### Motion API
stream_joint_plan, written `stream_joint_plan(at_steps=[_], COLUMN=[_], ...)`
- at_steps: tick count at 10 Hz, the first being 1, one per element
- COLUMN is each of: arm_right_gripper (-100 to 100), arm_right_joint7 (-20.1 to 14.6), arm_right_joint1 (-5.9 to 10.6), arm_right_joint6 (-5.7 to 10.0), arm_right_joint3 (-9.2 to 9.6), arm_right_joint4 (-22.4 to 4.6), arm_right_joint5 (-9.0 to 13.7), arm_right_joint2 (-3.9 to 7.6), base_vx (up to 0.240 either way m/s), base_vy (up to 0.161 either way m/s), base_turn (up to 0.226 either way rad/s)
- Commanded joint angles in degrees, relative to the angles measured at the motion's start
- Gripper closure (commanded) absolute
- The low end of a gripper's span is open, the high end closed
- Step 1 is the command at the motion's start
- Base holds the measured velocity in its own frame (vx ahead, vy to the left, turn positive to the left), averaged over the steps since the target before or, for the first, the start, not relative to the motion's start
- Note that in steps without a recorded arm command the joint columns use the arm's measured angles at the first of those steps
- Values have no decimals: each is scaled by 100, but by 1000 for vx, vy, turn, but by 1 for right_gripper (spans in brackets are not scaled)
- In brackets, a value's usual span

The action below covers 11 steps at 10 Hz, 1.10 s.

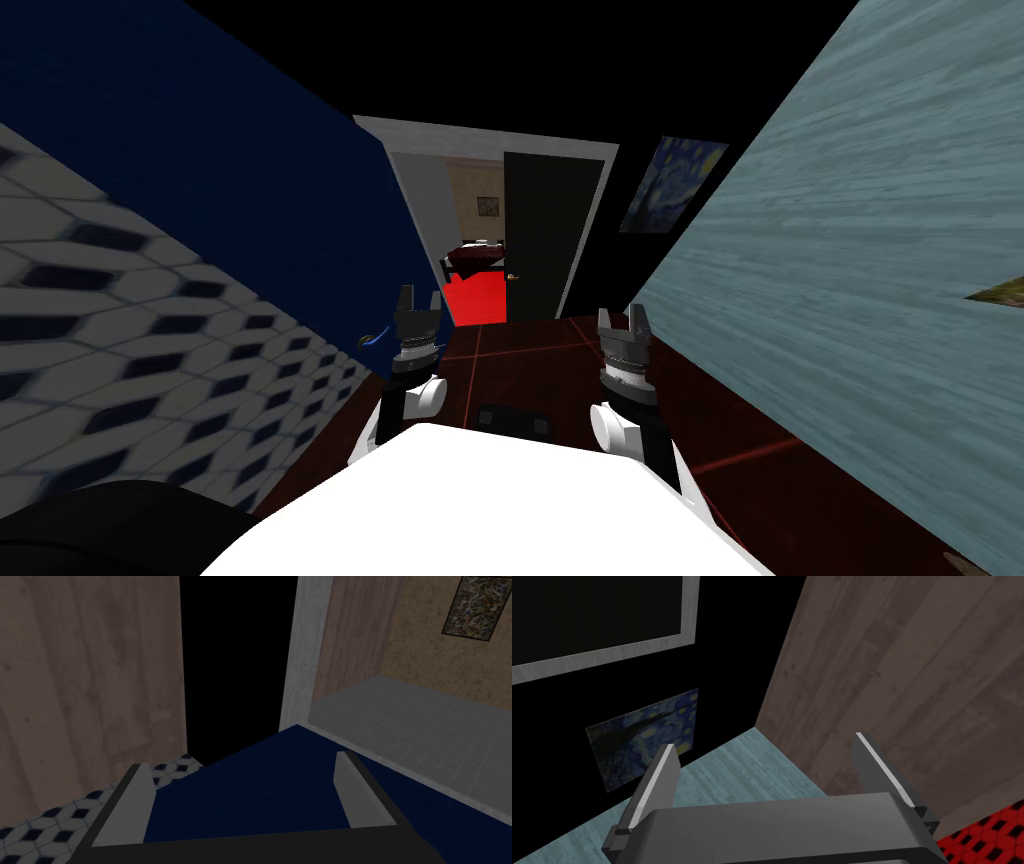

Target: Pull the door open

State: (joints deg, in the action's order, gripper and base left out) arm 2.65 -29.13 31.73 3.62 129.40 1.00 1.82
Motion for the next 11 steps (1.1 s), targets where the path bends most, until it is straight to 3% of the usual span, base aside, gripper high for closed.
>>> stream_joint_plan(at_steps=[1,4,11], arm_right_gripper=[-100,-100,-100], arm_right_joint7=[2,5,12], arm_right_joint1=[77,261,575], arm_right_joint6=[32,108,239], arm_right_joint3=[-18,-62,-137], arm_right_joint4=[-198,-674,-1487], arm_right_joint5=[39,133,295], arm_right_joint2=[39,117,229], base_vx=[50,114,89], base_vy=[15,25,19], base_turn=[78,99,65])
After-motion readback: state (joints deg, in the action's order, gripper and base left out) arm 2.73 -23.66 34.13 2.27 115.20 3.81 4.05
